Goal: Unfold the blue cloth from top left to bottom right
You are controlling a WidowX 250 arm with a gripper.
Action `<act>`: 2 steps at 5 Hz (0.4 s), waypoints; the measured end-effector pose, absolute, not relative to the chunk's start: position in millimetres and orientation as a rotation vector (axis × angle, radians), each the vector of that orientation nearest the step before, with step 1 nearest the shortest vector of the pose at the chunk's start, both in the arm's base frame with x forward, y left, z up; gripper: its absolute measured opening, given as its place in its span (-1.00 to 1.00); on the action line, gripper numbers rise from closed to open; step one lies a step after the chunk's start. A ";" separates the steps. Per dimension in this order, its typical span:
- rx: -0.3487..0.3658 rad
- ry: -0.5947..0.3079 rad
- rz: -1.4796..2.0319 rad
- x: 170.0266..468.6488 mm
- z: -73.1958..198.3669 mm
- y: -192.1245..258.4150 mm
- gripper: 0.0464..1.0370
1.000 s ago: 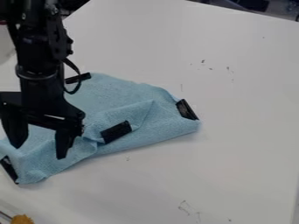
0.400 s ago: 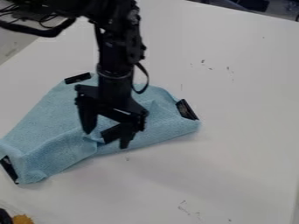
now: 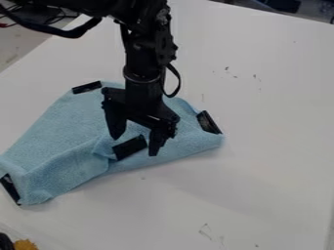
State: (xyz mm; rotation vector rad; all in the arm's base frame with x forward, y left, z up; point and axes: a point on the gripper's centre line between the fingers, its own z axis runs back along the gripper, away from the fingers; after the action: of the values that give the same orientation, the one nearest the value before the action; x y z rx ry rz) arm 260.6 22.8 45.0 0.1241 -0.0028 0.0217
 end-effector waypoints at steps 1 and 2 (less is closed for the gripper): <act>0.110 0.009 0.046 263.3 37.7 35.7 0.93; 0.087 0.003 0.068 264.8 30.4 47.7 0.82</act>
State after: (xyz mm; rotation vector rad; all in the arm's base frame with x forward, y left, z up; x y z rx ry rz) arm 264.8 47.7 30.4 0.0865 0.0032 0.0684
